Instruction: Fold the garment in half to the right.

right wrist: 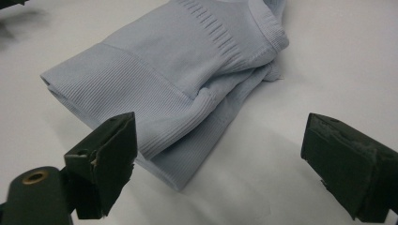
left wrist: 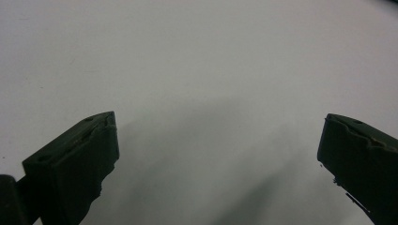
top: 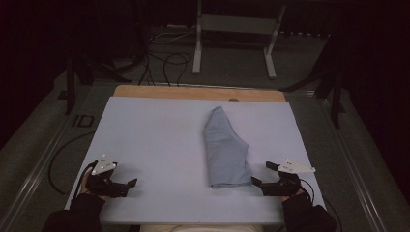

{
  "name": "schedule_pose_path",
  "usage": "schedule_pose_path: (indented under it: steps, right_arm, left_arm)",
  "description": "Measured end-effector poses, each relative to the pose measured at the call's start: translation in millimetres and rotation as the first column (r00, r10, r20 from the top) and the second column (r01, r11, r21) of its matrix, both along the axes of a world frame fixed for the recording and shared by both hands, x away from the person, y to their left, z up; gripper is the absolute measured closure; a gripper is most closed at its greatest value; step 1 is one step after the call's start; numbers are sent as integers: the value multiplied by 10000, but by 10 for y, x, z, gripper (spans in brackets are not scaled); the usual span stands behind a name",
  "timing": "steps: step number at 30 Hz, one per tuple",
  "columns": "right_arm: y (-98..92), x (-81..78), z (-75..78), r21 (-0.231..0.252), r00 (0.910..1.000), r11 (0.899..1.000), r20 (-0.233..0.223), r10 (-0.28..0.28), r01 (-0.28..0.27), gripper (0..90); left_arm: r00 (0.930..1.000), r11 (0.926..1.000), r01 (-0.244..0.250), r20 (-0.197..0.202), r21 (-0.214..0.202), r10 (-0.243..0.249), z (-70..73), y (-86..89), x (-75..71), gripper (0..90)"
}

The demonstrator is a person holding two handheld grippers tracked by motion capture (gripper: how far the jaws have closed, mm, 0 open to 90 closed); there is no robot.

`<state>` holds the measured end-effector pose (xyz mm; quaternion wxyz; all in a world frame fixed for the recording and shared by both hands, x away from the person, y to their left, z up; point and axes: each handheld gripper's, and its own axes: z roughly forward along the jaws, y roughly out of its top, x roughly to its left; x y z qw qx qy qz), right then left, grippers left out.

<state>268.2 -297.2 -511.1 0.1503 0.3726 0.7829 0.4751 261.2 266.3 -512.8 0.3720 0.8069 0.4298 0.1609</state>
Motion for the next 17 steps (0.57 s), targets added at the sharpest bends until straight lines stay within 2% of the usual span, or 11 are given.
schedule_pose_path:
  steps: [10,17]
  right_arm:
    - [-8,-2,-11,-2,9999,10000,-146,34,-34,109]
    - [-11,4,-11,9,9998,10000,-189,41,-41,109]
  left_arm:
    - [10000,10000,34,59,16,-34,1,-31,-6,1]
    - [9999,9998,122,-67,151,-121,-20,-51,-4,1]
